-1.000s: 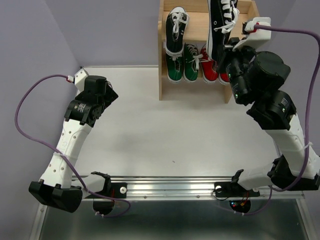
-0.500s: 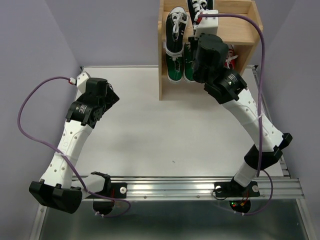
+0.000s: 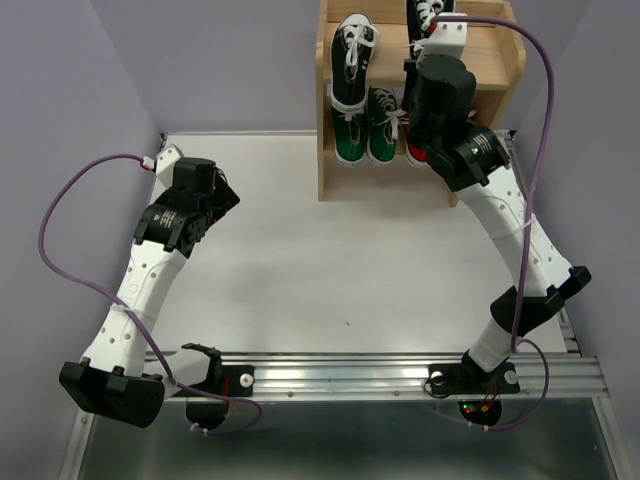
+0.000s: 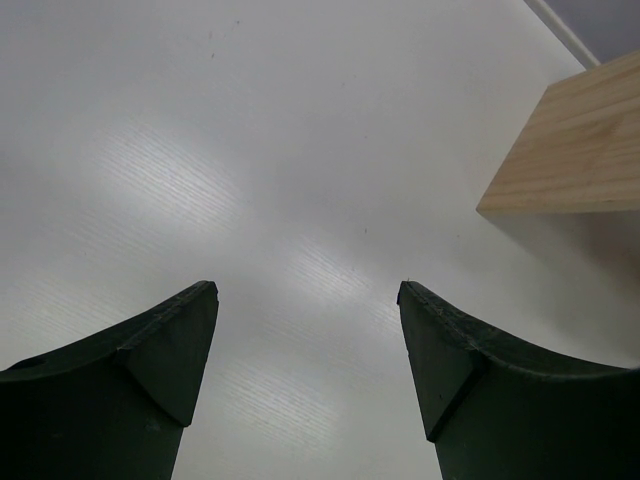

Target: Place and organize the shoes onto the shoe shelf

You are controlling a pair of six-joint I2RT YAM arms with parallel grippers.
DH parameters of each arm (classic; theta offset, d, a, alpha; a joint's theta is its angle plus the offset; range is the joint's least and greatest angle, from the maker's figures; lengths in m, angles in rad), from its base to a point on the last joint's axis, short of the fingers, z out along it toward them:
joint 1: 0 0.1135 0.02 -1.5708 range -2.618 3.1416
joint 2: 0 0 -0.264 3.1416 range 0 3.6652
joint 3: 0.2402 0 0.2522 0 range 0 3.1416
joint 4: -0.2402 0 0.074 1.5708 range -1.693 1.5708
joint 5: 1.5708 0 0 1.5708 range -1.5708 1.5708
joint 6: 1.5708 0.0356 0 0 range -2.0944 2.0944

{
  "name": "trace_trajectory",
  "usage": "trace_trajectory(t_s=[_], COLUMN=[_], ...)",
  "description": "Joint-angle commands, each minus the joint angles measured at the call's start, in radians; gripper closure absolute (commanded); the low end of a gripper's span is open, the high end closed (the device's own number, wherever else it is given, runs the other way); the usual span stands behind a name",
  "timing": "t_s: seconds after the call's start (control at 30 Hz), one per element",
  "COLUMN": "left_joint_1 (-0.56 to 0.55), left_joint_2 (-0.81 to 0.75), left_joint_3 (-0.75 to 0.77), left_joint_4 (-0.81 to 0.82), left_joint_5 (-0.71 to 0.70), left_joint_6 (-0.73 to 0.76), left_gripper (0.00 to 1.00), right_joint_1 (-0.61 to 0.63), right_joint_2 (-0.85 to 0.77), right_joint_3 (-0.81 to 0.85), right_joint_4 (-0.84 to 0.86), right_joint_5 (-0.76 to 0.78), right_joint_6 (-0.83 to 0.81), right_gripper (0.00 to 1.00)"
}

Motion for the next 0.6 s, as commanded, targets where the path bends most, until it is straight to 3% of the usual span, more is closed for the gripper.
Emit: trace_trajectory(t_s=[0.0, 0.23, 0.57], left_joint_1=[0.007, 0.007, 0.009], left_joint_2=[-0.024, -0.043, -0.044], left_joint_3=[-0.009, -0.014, -0.035], left_joint_4=[0.027, 0.023, 0.034], left_joint_5=[-0.01, -0.015, -0.001], left_joint_6=[0.034, 0.04, 0.031], left_gripper=[0.16, 0.16, 0.16], right_joint_1=[-0.061, -0.13, -0.15], right_joint_2=[0.018, 0.093, 0.133], right_joint_3=[0.115, 0.238, 0.292], right_joint_4=[0.007, -0.12, -0.157], right_joint_5=[-0.128, -0.254, -0.331], right_joint_6=[0.104, 0.196, 0.216], right_gripper=[0.99, 0.99, 0.99])
